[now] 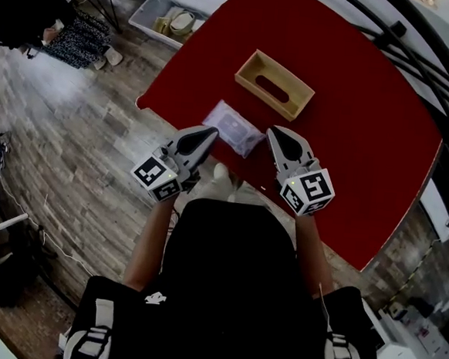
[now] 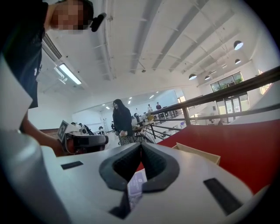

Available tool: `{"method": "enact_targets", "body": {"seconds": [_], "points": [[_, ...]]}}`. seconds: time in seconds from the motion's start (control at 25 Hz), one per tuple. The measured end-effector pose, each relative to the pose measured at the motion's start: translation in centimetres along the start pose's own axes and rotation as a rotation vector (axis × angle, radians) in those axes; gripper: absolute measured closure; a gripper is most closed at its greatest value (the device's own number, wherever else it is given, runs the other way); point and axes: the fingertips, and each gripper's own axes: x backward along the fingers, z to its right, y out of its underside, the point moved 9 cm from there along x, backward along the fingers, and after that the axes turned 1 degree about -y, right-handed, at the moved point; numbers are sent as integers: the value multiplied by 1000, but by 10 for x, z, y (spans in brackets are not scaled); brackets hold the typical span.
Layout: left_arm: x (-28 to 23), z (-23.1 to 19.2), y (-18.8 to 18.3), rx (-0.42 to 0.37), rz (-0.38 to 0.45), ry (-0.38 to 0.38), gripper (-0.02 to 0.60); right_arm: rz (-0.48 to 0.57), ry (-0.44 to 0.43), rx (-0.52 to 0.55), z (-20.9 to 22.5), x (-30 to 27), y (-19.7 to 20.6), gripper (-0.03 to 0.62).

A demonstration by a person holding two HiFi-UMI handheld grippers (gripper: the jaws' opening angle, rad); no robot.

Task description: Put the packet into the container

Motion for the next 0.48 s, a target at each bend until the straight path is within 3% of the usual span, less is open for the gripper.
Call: {"method": "enact_targets", "body": {"seconds": [0.12, 0.24, 0.48], "points": [[-11, -8, -3, -2, -24, 38, 571, -1, 35, -18, 0, 2, 4, 574], [-30, -18, 1, -24, -78, 150, 571, 1, 58, -39, 6, -2, 13, 574], [-53, -50, 28, -274, -267, 374, 570, -18, 85, -65, 8, -6, 35, 574]]}}
